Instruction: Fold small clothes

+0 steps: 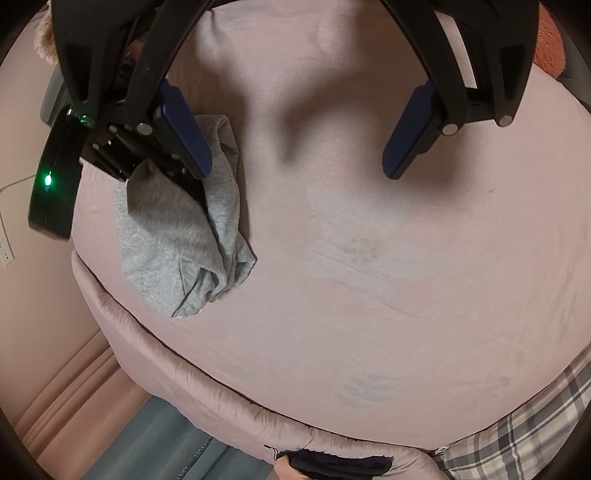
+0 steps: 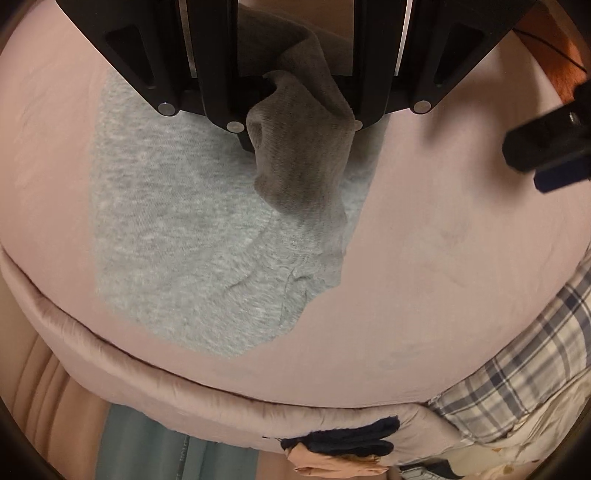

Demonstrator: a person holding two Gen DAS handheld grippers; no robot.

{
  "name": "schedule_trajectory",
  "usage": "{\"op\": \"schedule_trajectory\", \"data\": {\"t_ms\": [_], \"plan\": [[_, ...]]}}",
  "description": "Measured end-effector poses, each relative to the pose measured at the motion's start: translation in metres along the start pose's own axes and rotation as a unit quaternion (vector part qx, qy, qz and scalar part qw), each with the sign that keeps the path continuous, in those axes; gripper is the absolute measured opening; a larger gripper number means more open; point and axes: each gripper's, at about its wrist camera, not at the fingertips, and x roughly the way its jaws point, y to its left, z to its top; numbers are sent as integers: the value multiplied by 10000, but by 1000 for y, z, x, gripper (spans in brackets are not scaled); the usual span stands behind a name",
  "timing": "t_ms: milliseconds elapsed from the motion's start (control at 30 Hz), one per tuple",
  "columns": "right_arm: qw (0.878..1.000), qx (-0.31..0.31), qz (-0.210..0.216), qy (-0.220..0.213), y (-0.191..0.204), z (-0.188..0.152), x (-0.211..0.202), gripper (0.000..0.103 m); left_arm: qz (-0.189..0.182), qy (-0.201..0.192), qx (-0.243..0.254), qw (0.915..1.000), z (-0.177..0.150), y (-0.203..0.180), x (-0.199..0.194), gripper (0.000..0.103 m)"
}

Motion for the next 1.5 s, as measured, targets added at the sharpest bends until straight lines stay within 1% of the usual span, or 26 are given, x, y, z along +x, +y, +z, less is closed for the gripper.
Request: {"op": "schedule_trajectory", "data": {"t_ms": [100,233,300,367,433,500,533,567,600,633,667,733,833,900,967,1033,1100,1200,1300,1367,1400,1433,1500], "plan": [[10000,-60,-42,-16,5,0,-6,21,-4,-15,-42,10000,1,1,0,94],[10000,-36,51,-20,5,-3,-12,21,-35,7,-81,10000,3,2,1,94],[10000,-57,31,-10,6,-6,-9,22,-32,19,-97,9999,5,2,1,94],[10000,-78,28,42,6,-15,-4,25,-36,41,-97,9999,5,1,2,94],[9999,7,64,80,3,-15,6,26,-48,67,-89,9999,5,0,1,94],[9999,102,81,46,3,-16,5,26,-53,60,-64,9999,4,-1,-1,94],[9999,102,99,30,3,-16,3,30,-45,52,-55,10000,4,-1,-2,94],[9999,77,147,27,3,-16,-1,39,-38,38,-50,10000,5,-1,-3,94],[9996,47,275,29,3,-16,-4,45,-34,23,-50,10000,5,-1,-3,94],[9989,58,461,61,3,-15,-8,58,-37,11,-54,10000,5,0,-3,95],[9979,87,641,83,3,-15,-12,68,-49,-7,-62,10000,7,0,-4,95],[9955,146,935,50,2,-15,-22,72,-67,-39,-70,9999,8,1,-6,96],[9940,146,1079,-43,-1,-17,-37,72,-80,-106,-89,9999,13,-2,-8,97],[9931,221,1150,-101,-7,-19,-46,74,-177,-118,-85,9997,17,-6,-8,98],[9925,348,1159,-192,-18,-19,-55,82,-306,-123,-71,9994,21,-11,-7,99],[9924,520,1065,-347,-35,-18,-61,84,-476,-107,-2,9988,26,-19,-3,102],[9913,767,955,-488,-52,-21,-68,84,-639,-28,93,9979,29,-29,5,102],[9849,1290,902,-720,-87,-22,-72,91,-871,224,190,9958,32,-42,26,102],[9767,1833,843,-734,-119,-29,-63,93,-1046,541,299,9926,33,-55,52,102],[9657,2285,1048,-648,-143,-32,-46,93,-1105,777,383,9901,31,-61,71,102],[9606,2442,1184,-596,-149,-34,-40,93,-1078,887,403,9894,30,-63,80,102],[9531,2656,1371,-481,-157,-36,-28,93,-1035,979,403,9890,29,-64,88,102],[9431,2924,1565,-256,-165,-35,-9,93,-918,1171,368,9882,25,-65,104,101]]}}
